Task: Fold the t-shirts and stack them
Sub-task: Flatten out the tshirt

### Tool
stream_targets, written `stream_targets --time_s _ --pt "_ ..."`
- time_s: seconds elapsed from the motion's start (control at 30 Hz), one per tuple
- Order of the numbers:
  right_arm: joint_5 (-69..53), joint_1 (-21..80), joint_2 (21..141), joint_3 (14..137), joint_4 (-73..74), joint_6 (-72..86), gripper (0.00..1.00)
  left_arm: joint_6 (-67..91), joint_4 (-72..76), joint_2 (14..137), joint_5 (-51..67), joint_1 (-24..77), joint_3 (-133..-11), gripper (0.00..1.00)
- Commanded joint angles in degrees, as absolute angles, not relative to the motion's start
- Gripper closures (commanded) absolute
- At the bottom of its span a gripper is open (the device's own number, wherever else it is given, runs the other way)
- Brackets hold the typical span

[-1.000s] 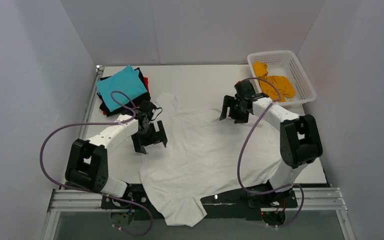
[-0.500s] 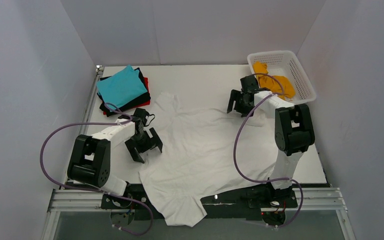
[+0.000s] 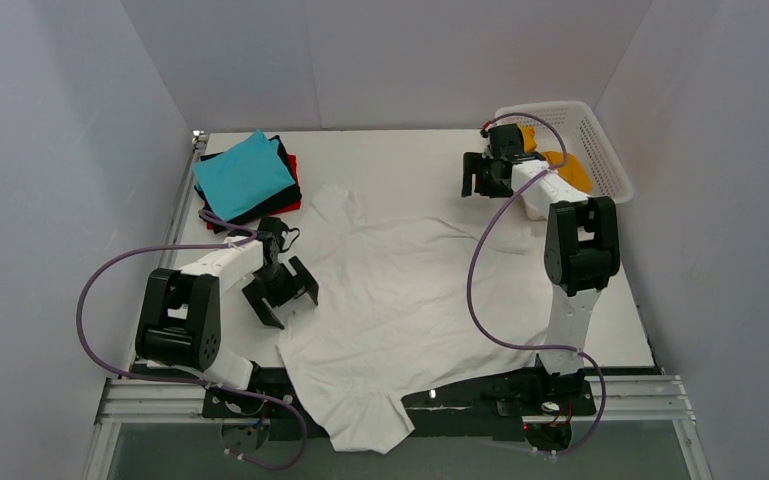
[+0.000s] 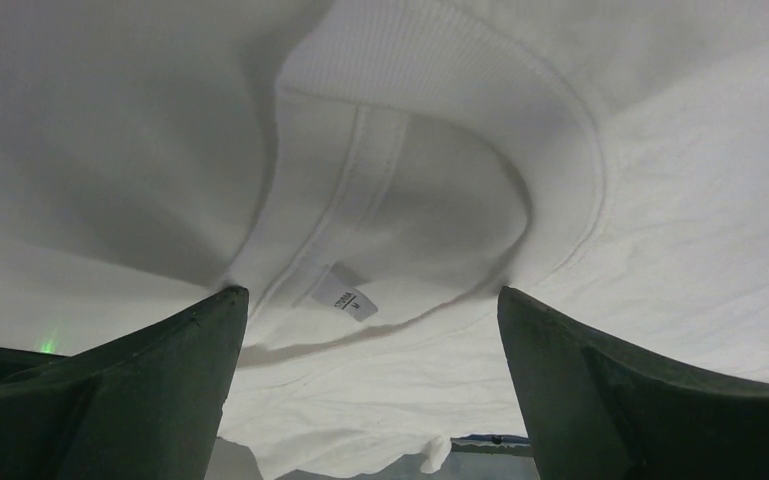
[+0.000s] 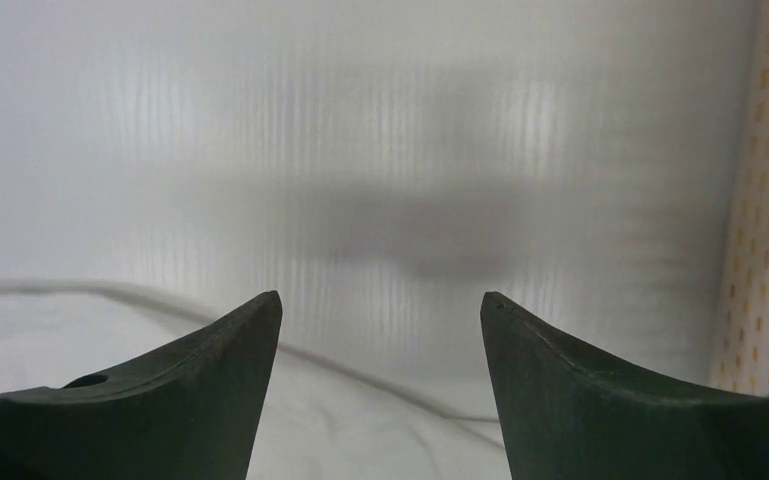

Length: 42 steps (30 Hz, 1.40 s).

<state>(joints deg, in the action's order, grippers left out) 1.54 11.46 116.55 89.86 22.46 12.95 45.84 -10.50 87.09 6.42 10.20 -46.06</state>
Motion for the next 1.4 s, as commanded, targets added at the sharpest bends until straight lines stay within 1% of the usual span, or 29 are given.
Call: stream_targets --time_s 0.0,0.07,0.13,0.2,0.27,0.37,0.6,0.77,0.93,1.13,1.37 --pt "-7.4 16.4 109.6 84.5 25.7 -8.3 0.2 43.5 -20.3 88.5 -4.7 8.8 -43.2 0.02" --pt "-5.1 19.0 107.4 81.6 28.7 -20.4 0.19 43.8 -21.6 88.5 -6.1 7.7 -44.0 0.02" --pt "-3.4 19.8 107.2 82.0 31.9 -26.9 0.18 44.1 -21.9 88.1 -6.8 6.6 -44.4 0.02" --pt "-0.6 20.0 107.5 83.2 35.6 -30.0 0.19 44.2 -21.1 87.6 -6.7 6.1 -44.7 0.02" --pt "1.3 20.0 106.8 81.8 35.8 -34.0 0.21 44.1 -20.5 87.6 -6.8 5.9 -45.1 0.02" --pt "-3.1 20.4 105.2 78.7 33.7 -38.8 0.23 44.1 -20.7 88.7 -7.5 5.8 -46.4 0.02" --pt "2.3 21.5 109.9 79.7 33.5 -42.4 0.23 43.7 -20.7 89.4 -7.5 4.8 -46.8 0.02" --pt "8.4 21.1 112.4 78.7 26.2 -44.1 0.23 43.0 -21.1 89.0 -8.1 4.2 -46.5 0.02" --pt "9.2 19.7 113.9 79.4 23.5 -44.8 0.24 42.6 -20.9 88.5 -8.5 3.3 -45.9 0.02" --pt "16.6 17.9 114.7 80.1 15.8 -47.9 0.24 42.1 -21.0 88.7 -9.0 2.5 -45.7 0.02" --pt "17.2 16.5 114.0 84.0 13.3 -53.1 0.24 42.0 -21.5 89.4 -9.7 2.0 -45.8 0.02"
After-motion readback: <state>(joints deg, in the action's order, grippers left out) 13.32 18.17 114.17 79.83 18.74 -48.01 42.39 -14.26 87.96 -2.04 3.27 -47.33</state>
